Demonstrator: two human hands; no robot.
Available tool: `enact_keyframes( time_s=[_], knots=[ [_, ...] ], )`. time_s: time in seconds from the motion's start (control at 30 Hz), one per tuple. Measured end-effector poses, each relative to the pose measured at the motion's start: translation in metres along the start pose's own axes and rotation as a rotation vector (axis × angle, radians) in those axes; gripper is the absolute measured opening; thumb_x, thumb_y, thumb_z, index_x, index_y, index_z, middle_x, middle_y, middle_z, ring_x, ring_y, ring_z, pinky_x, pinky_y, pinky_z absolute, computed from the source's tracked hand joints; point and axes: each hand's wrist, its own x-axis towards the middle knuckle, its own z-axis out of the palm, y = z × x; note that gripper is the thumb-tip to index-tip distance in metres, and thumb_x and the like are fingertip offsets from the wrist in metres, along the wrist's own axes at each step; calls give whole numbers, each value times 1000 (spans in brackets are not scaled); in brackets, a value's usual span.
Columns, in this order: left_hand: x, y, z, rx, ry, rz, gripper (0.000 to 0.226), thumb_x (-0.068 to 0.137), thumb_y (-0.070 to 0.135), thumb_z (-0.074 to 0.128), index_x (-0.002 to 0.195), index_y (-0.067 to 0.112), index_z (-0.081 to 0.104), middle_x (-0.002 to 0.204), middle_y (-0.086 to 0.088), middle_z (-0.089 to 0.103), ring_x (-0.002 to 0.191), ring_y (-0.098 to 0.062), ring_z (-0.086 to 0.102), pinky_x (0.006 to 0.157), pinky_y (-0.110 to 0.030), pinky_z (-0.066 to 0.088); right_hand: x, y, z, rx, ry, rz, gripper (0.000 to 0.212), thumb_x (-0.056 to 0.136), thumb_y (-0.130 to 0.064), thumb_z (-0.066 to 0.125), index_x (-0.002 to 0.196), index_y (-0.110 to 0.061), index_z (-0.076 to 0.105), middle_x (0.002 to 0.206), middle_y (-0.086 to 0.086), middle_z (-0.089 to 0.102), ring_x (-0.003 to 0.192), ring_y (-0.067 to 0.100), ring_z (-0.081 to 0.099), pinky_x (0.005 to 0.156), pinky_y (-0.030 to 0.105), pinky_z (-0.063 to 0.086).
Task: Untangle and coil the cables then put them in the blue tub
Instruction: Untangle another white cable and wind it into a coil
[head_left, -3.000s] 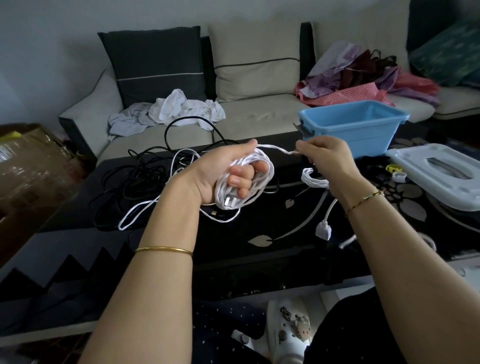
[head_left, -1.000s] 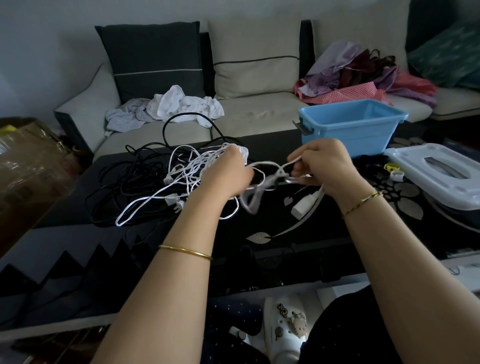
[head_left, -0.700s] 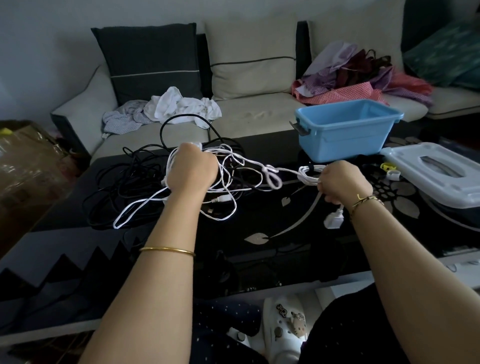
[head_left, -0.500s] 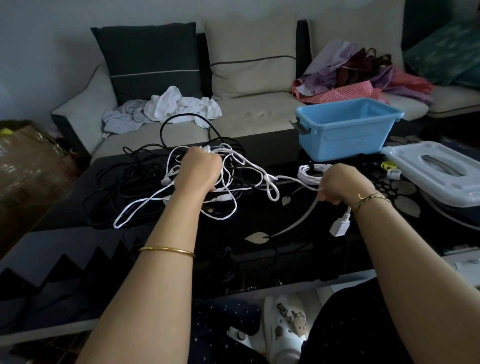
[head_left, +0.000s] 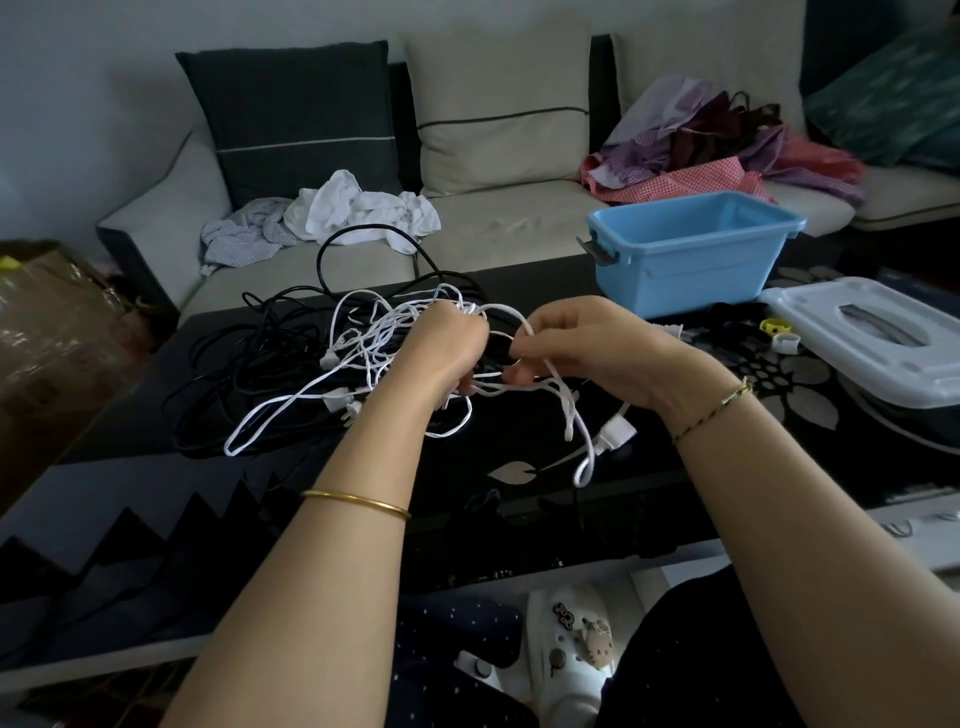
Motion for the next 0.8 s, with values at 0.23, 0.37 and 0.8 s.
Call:
enact_keyframes(
  time_s=[0.23, 0.37, 0.8],
  knots=[
    [-10, 10, -7, -289, -418, -122, 24, 92, 4, 46, 69, 7, 52, 43, 2, 36, 36, -10, 32, 43, -20, 42, 1, 4, -24, -48, 371, -63, 16, 79, -12, 74, 87, 1, 69, 51, 2, 52, 45, 12, 54, 72, 33, 57],
    [-16, 16, -14, -466, -694, -200, 36, 101, 28, 40, 72, 10, 52, 38, 9, 32, 31, -3, 32, 42, -16, 38, 0, 5, -26, -196, 479, -106, 20, 75, -19, 79, 81, -3, 69, 57, 3, 59, 43, 10, 56, 48, 16, 46],
    [-14, 14, -27, -1119, -577, -304, 45, 97, 41, 45, 68, 7, 53, 38, 10, 29, 31, -3, 30, 41, -12, 35, 10, 13, -33, 249, 395, 90, 30, 78, -4, 75, 100, -6, 54, 68, 6, 54, 43, 8, 37, 46, 24, 34]
  ],
)
